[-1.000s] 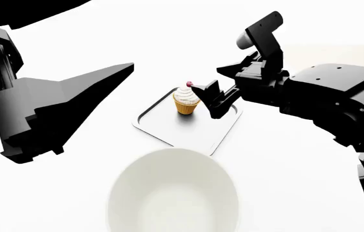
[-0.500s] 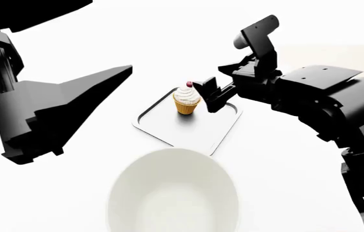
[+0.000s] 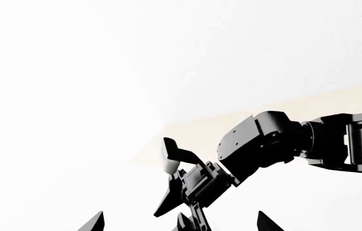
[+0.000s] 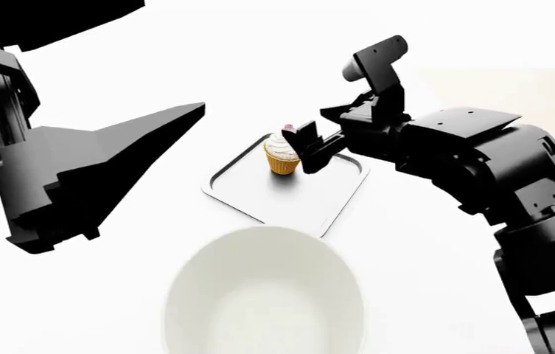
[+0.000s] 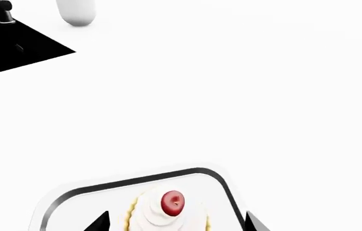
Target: Move the fresh-baked cupcake off the tray onto the counter, and place the bowl used for mixing into the sink.
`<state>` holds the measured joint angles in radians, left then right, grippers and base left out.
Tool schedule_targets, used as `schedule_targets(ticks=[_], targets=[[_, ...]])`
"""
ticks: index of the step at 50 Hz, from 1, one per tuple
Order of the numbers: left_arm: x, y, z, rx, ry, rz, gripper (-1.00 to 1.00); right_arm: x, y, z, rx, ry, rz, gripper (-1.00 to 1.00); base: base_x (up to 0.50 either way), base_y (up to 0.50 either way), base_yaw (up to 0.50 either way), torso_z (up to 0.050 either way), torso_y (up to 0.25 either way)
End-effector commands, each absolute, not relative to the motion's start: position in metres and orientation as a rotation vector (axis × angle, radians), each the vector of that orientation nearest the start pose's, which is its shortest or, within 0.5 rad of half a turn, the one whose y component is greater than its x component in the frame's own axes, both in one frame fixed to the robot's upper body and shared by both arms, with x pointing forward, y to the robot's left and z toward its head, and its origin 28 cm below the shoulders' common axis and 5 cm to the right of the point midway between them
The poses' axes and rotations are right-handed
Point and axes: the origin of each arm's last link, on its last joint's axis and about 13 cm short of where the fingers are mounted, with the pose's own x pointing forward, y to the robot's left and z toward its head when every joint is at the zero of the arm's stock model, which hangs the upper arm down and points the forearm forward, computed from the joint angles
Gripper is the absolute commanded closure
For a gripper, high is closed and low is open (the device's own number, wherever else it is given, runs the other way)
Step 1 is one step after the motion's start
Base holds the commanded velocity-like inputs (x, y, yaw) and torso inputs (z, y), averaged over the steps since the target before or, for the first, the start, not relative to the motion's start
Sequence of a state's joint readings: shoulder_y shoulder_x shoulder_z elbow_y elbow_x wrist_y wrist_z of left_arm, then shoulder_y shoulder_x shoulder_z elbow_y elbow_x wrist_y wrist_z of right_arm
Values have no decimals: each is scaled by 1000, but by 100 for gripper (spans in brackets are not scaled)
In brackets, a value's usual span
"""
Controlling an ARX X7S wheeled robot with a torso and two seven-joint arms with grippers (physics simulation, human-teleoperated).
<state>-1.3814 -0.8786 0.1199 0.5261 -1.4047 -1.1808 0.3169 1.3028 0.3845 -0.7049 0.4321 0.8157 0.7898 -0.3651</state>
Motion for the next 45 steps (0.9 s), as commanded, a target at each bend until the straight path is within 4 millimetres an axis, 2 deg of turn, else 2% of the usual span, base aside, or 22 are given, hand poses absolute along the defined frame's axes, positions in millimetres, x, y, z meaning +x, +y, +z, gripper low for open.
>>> schedule_targets(ticks=[1, 45], targets=[[201, 288, 377, 409, -250, -988, -100, 385, -110, 242, -105, 305, 759, -100, 0, 0, 0, 0, 0], [202, 290, 373, 403, -247, -987, -100, 392, -104, 228, -144, 400, 731, -100, 0, 0, 0, 0, 0]])
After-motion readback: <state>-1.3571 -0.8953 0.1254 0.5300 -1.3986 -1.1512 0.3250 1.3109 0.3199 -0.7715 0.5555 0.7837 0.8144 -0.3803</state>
